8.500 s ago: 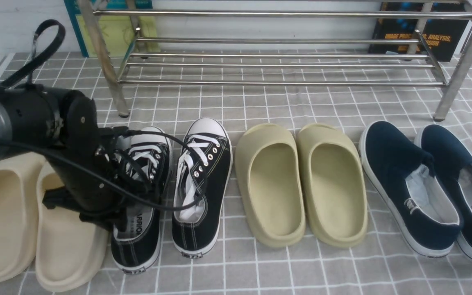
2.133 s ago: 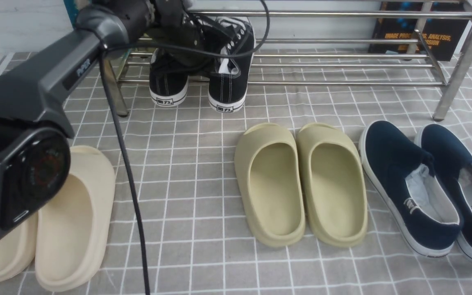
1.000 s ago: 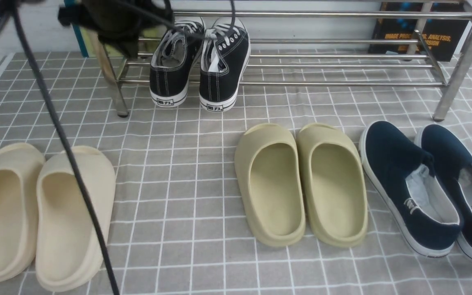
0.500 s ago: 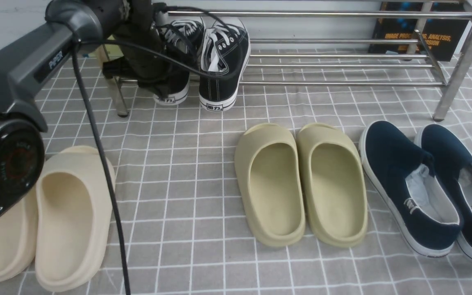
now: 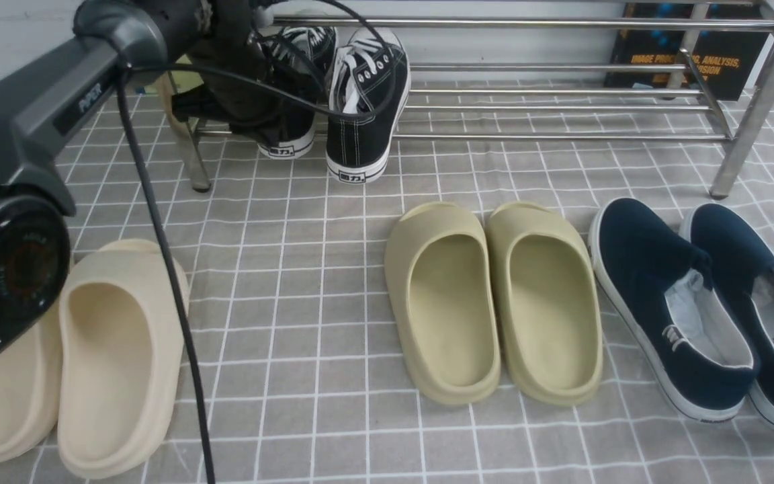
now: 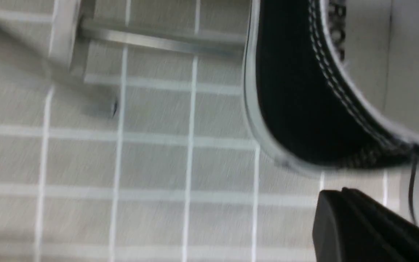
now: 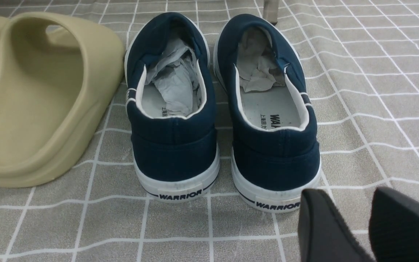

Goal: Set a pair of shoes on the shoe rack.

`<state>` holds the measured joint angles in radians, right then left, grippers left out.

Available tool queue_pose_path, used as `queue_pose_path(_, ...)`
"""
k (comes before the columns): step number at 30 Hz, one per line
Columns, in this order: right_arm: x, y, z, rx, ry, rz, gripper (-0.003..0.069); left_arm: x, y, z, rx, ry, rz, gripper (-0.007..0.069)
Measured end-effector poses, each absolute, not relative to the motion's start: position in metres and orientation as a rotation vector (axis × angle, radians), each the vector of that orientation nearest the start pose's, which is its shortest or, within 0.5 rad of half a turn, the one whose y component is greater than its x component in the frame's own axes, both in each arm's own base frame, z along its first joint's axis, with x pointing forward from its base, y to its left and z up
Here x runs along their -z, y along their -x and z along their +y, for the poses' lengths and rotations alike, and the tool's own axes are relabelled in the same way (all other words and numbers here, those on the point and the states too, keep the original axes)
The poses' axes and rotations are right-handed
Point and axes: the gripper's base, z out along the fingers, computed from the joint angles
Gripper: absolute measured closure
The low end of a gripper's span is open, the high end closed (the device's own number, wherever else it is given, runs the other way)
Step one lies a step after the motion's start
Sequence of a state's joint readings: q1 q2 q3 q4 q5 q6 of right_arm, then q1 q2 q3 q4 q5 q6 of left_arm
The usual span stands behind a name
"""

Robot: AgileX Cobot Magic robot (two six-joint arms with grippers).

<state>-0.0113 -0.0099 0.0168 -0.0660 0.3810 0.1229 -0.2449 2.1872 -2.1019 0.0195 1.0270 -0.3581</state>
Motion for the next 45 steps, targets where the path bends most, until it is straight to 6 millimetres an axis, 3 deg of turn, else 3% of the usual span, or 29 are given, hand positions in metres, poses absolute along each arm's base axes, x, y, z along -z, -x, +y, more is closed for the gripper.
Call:
queue_pose_path(3, -0.174, -0.052, -0.003, -0.012, -0.085, 1.869, 0.0419, -0.289, -0.461, -0.124, 0.220, 0.021, 2.693, 0.0638)
queue_pose_path(6, -0.174, -0.052, -0.003, -0.012, -0.085, 1.869, 0.0419, -0.289, -0.452, -0.140, 0.280, -0.075, 2.738, 0.0638)
queue_pose_path(11, -0.174, -0.052, -0.003, -0.012, -0.085, 1.869, 0.0419, -0.264, -0.456, -0.173, 0.355, -0.150, 2.737, 0.0638)
queue_pose_path(15, -0.174, -0.052, -0.003, -0.012, -0.085, 1.869, 0.0419, -0.243, -0.467, -0.188, 0.376, -0.150, 2.677, 0.0638)
queue_pose_path(25, -0.174, -0.052, -0.003, -0.012, -0.085, 1.869, 0.0419, -0.249, -0.484, -0.185, 0.383, 0.011, 2.504, 0.0638)
queue_pose_path(35, -0.174, -0.052, -0.003, -0.012, -0.085, 1.869, 0.0419, -0.254, -0.477, -0.181, 0.321, -0.017, 2.557, 0.0638)
queue_pose_path(40, -0.174, -0.052, -0.003, -0.012, -0.085, 1.869, 0.0419, -0.308, -0.448, -0.170, 0.285, -0.111, 2.569, 0.0638)
queue_pose_path(45, -0.174, -0.052, -0.003, -0.012, -0.085, 1.869, 0.0419, -0.417, -0.386, -0.144, 0.282, -0.138, 2.396, 0.0638)
